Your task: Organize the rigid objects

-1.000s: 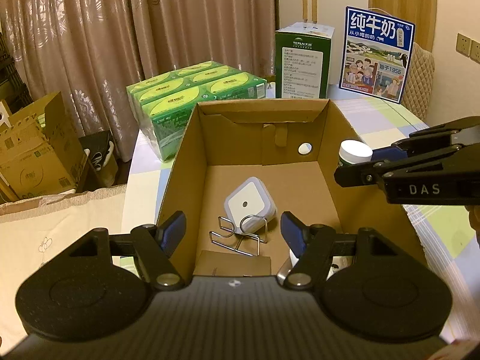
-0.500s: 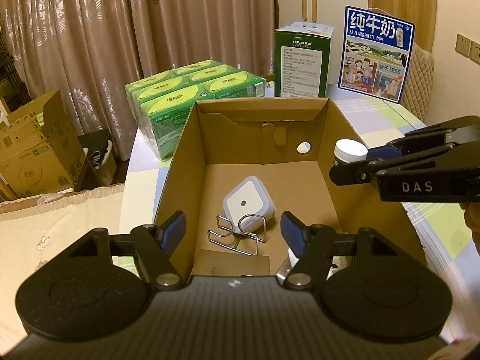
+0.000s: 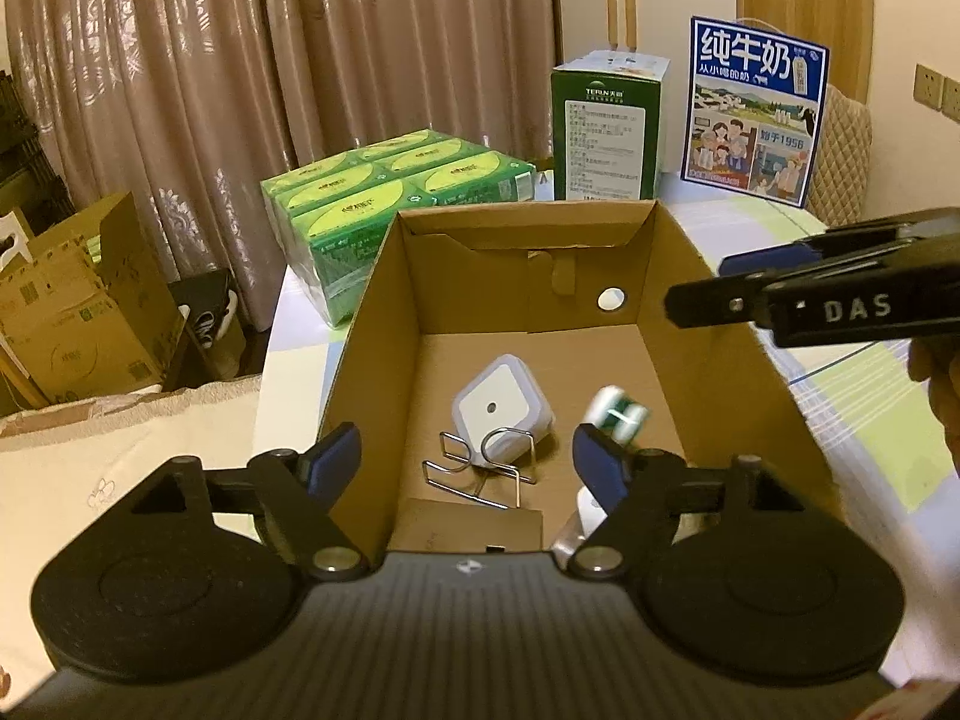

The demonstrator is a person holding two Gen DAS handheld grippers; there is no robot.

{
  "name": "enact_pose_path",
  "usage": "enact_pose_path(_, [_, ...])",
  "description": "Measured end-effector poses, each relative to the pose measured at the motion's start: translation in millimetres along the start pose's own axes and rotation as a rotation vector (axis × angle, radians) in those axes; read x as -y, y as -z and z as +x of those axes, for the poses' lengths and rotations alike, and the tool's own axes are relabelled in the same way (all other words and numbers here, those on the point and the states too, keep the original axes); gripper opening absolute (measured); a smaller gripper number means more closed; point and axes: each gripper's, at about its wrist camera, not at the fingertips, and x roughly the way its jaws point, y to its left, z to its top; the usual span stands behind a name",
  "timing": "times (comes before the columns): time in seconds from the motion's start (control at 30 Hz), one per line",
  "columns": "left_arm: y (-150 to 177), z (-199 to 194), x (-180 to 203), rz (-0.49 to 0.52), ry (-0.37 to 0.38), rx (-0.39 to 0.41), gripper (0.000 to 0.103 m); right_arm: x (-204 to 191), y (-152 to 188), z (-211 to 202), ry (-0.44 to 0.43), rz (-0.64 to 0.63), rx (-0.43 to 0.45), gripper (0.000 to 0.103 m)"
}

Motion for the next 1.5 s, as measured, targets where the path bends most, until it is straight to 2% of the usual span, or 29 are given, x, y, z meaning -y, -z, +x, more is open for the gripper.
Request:
enact_pose_path(0.3, [5, -41, 11, -0.051, -0.003, 0.035, 0.093, 2, 11, -58, 0.032, 0.109, 0.013, 0.05])
enact_pose_path(0.47, [7, -73, 17, -0.083, -0.008, 0.025, 0.1, -17, 26, -92, 0.093, 0.123, -0.034, 0.058])
enact_pose_path(0.83, [26, -135, 39, -0.079, 0.005, -0.016, 0.1, -45, 72, -148, 0.159, 0.209, -0.114, 0.073])
enact_pose_path(1.1, [39, -161, 57, -0.092, -0.011, -0.041, 0.1, -53, 83, -176, 0.184, 0.211, -0.124, 0.075])
enact_pose_path(1.5, [47, -170, 76, -0.086, 0.009, -0.074, 0.101, -55, 94, -195, 0.202, 0.226, -0.149, 0.075])
